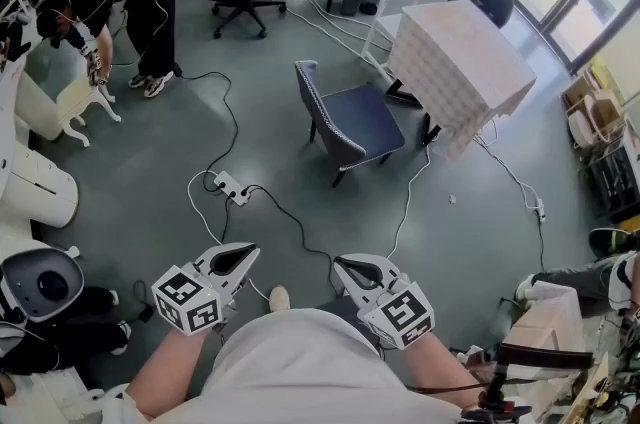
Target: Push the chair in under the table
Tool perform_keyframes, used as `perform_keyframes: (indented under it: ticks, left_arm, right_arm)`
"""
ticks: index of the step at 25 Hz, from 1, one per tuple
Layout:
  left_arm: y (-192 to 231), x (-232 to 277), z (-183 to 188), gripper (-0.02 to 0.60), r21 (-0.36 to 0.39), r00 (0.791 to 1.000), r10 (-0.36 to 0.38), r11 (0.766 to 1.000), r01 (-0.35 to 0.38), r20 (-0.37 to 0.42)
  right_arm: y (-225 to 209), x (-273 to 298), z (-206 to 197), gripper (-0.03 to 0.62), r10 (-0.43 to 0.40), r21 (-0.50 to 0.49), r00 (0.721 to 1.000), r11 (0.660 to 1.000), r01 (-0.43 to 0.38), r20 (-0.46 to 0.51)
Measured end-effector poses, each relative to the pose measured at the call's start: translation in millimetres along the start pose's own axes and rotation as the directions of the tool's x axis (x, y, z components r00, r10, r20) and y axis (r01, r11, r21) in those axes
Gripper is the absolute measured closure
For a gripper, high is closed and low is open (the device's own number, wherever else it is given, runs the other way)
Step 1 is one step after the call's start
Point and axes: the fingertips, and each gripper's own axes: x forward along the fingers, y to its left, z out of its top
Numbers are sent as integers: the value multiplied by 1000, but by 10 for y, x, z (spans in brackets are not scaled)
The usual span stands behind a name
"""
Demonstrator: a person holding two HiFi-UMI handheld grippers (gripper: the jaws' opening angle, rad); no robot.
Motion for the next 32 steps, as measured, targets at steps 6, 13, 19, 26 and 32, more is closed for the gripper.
perform_keyframes:
  ticks: [6,13,19,26,32]
  left_arm:
    - [129,174,-46,572,15,1000,-1,1000,1,-15]
    - [238,900,169,569,19,999,3,1000,-2,-32]
    - [532,1733,363,486,-33,994,80,996,-82,-75]
    - [1027,2717,589,408,-115,977,189,973,-200,-102]
    - [1758,3384,770,371,-171,946,285,935,-310,-156]
  right_arm:
    - [-95,-7,-132,581,-17,26,1000,1000,17,0]
    - [-730,-147,-197,581,-56,57,998,997,56,5]
    - [-1506,-356,-236,576,-72,47,997,996,71,23]
    - [-2406,-652,-478,447,-147,79,989,986,146,5]
    - [-3007,-589,-527,444,-189,158,982,970,187,0]
